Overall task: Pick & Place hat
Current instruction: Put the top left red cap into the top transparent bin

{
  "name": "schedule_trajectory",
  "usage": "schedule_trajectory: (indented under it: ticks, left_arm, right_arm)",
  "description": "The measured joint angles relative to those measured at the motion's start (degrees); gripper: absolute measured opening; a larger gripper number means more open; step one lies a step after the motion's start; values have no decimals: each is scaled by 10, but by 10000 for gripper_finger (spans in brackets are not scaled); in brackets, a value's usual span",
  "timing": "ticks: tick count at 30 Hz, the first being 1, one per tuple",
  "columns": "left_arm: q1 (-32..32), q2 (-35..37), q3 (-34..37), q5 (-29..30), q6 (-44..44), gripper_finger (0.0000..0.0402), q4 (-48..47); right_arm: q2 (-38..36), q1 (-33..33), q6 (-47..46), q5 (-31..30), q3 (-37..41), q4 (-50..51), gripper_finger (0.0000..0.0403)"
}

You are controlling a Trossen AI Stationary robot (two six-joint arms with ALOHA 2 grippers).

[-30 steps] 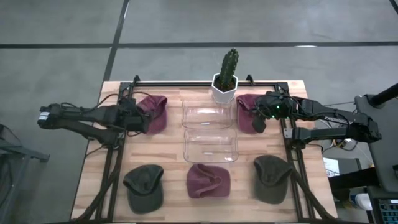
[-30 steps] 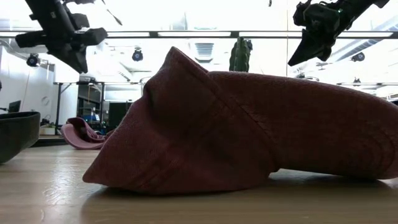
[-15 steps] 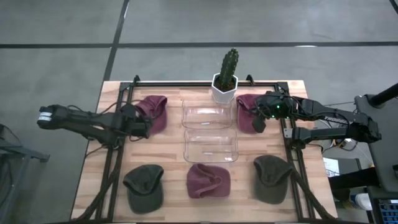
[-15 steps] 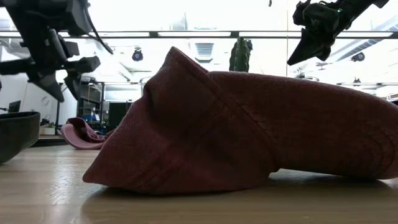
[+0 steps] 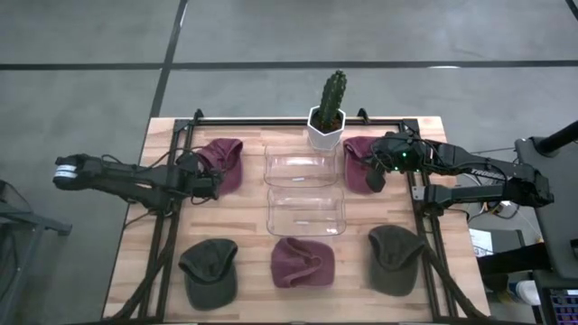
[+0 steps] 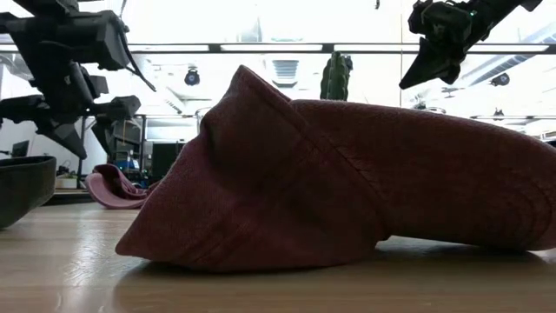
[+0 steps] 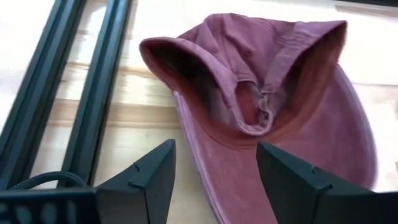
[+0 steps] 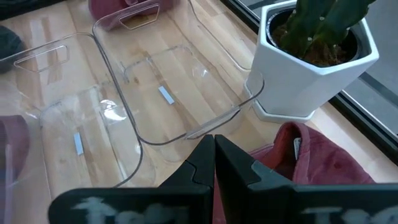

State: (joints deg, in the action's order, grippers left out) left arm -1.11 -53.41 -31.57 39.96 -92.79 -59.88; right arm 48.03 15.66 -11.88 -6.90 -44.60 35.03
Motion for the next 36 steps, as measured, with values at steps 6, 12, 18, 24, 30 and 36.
schedule_trajectory:
  ticks: [6,12,18,24,30,36]
  left_arm:
    - [-42,0,1,-14,40,216,31]
    - [-102,0,21,-70,111,215,103]
    - [-166,0,36,-110,146,215,115]
    - [-216,0,36,-125,188,215,130]
    - [-279,-2,44,-164,254,215,170]
    - [-337,-2,94,-239,297,215,269]
  right_arm:
    - [0,0,-1,0,0,0,8]
    - [0,0,0,0,0,0,8]
    - [0,0,1,0,0,0,8]
    - [0,0,1,0,0,0,8]
    - [0,0,1,0,0,0,9]
    - [0,0,0,0,0,0,8]
